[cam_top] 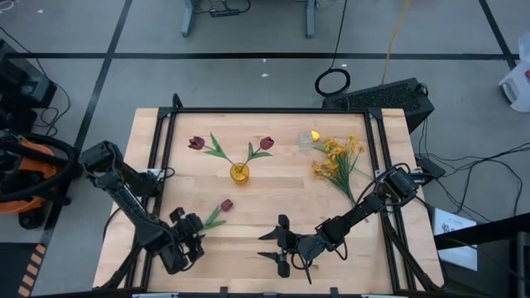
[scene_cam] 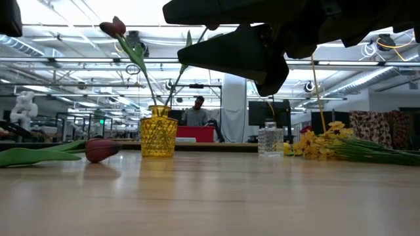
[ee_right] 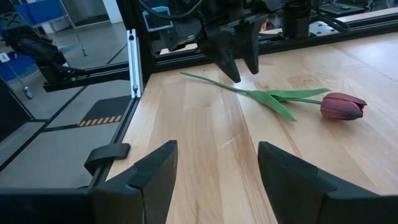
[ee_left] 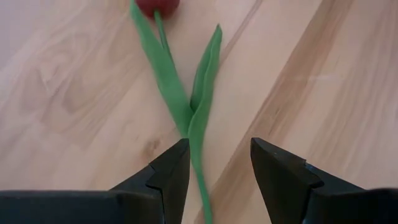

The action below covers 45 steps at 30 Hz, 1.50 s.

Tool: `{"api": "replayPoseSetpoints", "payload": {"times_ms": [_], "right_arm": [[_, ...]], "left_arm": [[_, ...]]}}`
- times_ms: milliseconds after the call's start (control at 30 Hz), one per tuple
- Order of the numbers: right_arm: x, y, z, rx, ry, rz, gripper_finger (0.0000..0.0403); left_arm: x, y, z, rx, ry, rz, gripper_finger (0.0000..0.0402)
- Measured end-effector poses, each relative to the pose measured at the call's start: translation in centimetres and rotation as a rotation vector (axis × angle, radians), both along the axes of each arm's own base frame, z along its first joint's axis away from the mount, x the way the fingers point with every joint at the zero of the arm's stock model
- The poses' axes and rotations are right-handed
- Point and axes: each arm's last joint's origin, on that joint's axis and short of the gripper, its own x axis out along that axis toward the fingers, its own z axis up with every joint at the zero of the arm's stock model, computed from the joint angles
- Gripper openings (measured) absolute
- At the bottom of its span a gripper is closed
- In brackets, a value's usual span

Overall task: Sort flowers into vase by color
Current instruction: Put the violet tulip into the yellow vase

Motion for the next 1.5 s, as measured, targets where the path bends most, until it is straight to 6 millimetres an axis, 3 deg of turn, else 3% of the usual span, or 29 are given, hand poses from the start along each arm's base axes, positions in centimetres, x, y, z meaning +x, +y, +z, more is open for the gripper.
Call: {"api": "replayPoseSetpoints", "payload": {"times_ms": [400, 833, 1367, 1500], "right_arm": [[0.0, 0.0, 0.0, 0.000, 0.000, 0.000, 0.0215], [0.0, 0.0, 0.0, 0.000, -0.001, 0.000, 0.0215], [0.0, 0.0, 0.0, 0.000, -0.001, 0.000, 0.0215], [0.0, 0.0, 0.0, 0.000, -0.001, 0.000, 0.0215]], "left_arm": [[0.0, -0.7, -2.7, 0.002, 0.151, 0.035, 0.0175], [0.2, -0.3, -3.3, 0.017, 0.148, 0.068, 0.0169], [0.5, 0.0, -3.8, 0.010, 0.125, 0.054, 0.0014], [0.5, 0.0, -3.8, 0.002, 0.115, 0.082, 0.0006]]}}
